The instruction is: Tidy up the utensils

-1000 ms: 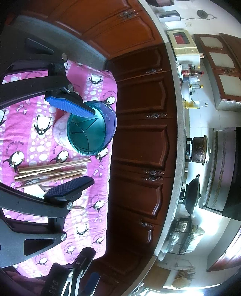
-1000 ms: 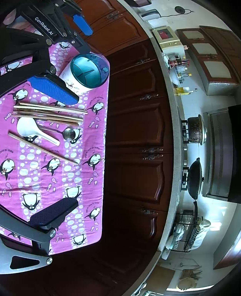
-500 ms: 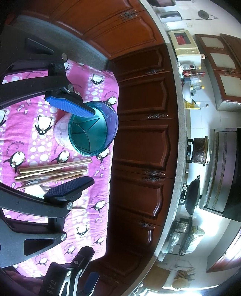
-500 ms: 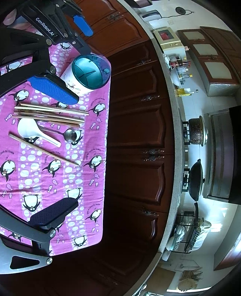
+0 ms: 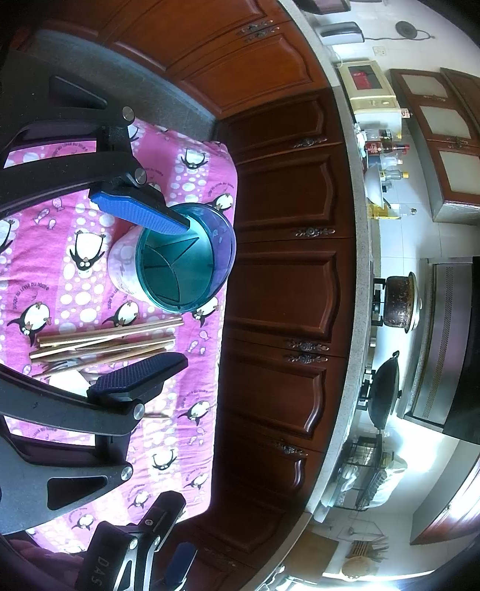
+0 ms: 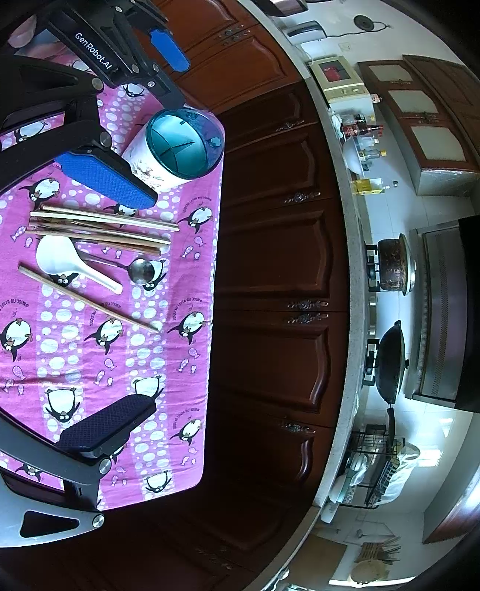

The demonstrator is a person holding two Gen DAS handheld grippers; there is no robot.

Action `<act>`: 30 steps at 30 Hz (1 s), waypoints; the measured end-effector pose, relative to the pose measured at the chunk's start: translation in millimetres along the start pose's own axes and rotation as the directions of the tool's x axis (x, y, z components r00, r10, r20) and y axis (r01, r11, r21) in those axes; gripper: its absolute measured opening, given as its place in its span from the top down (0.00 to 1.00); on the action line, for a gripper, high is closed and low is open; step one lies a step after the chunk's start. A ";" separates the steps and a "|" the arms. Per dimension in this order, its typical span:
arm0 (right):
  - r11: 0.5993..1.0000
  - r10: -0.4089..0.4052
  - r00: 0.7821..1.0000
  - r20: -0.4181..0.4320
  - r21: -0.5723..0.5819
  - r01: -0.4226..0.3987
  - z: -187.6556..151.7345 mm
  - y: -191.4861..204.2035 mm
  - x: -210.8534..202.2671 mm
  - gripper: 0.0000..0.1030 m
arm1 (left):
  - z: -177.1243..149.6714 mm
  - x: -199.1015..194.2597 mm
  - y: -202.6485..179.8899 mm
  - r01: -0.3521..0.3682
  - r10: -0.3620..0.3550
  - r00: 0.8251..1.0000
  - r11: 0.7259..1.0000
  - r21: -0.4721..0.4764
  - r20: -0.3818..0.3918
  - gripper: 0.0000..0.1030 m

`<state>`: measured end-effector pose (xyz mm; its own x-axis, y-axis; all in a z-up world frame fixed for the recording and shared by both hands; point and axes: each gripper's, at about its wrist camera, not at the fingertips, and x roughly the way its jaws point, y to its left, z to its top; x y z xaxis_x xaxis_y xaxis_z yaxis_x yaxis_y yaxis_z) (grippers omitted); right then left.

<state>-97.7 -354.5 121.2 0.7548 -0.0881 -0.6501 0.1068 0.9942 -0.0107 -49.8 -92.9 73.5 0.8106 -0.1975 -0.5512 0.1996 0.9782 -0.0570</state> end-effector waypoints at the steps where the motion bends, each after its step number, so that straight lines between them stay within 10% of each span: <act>1: 1.000 0.000 1.000 -0.001 0.000 0.000 0.0 -0.9 0.3 0.03 | -0.8 0.7 0.6 0.000 0.000 1.000 1.000 -0.001 0.000 0.35; 30: 1.000 -0.006 0.999 -0.036 -0.007 0.006 -4.6 -0.7 13.9 0.03 | -3.1 10.4 4.6 0.000 0.000 0.999 1.000 -0.014 -0.038 0.35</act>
<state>-90.3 -356.1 108.6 0.7304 -0.0920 -0.6768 0.1070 0.9941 -0.0196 -42.1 -90.2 65.0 0.7893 -0.1952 -0.5821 0.1915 0.9791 -0.0685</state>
